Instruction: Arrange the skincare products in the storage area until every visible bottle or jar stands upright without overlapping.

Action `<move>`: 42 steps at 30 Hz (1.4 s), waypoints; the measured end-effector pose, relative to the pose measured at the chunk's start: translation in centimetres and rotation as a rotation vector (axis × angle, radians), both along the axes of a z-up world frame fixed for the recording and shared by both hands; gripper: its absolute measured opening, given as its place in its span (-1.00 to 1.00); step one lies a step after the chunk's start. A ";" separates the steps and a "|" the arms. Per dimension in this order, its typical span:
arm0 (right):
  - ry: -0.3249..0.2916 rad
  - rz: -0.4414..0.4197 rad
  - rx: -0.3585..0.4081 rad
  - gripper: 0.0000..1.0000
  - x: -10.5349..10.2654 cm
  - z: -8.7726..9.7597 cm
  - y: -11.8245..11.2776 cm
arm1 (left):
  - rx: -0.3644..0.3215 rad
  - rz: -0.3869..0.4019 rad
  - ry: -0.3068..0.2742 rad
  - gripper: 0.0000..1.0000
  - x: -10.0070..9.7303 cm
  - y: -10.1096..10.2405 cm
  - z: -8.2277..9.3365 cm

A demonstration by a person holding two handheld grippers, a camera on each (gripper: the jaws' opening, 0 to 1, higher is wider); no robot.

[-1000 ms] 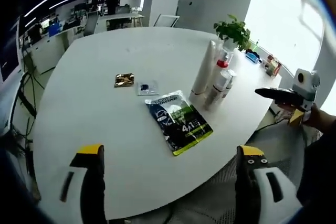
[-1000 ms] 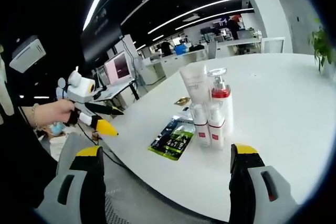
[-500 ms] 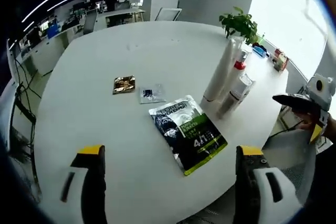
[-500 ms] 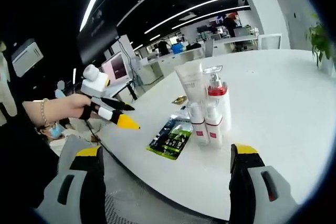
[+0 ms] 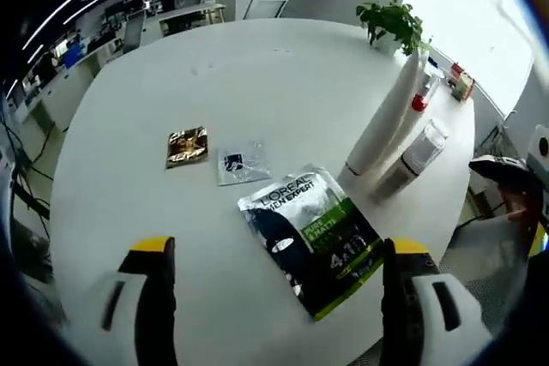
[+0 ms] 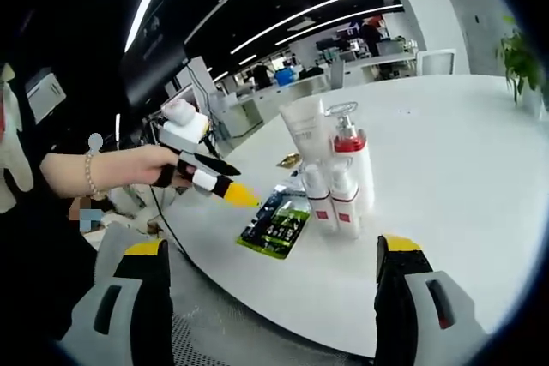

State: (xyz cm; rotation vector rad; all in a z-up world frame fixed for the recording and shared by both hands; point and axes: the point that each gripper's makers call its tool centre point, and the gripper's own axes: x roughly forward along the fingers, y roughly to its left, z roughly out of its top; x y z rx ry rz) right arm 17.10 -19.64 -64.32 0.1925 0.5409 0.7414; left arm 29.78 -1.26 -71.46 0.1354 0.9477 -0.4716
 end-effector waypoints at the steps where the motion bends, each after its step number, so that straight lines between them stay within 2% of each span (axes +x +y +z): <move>1: 0.001 0.000 -0.001 0.99 0.0 0.0 0.0 | 0.004 0.003 0.004 0.92 0.4 -0.1 -0.2; 18: 0.024 -0.028 0.006 0.98 0.1 0.0 -0.1 | 0.028 0.063 0.030 0.83 5.9 -1.2 -2.5; 24: 0.028 -0.039 0.006 0.97 0.2 -0.1 -0.3 | 0.031 0.096 0.053 0.74 6.7 -1.3 -3.7; 29: 0.033 -0.048 0.008 0.97 0.3 -0.1 -0.4 | 0.022 0.113 0.061 0.61 7.2 -1.5 -3.9; 34: 0.037 -0.057 0.011 0.97 0.4 -0.2 -0.5 | 0.018 0.137 0.046 0.52 8.1 -1.5 -4.2; 38: 0.038 -0.069 0.011 0.96 0.5 -0.2 -0.7 | 0.014 0.155 0.042 0.35 8.5 -1.5 -4.2; 42: 0.043 -0.075 0.015 0.96 0.6 -0.2 -0.8 | 0.030 0.138 0.040 0.28 8.8 -1.7 -4.5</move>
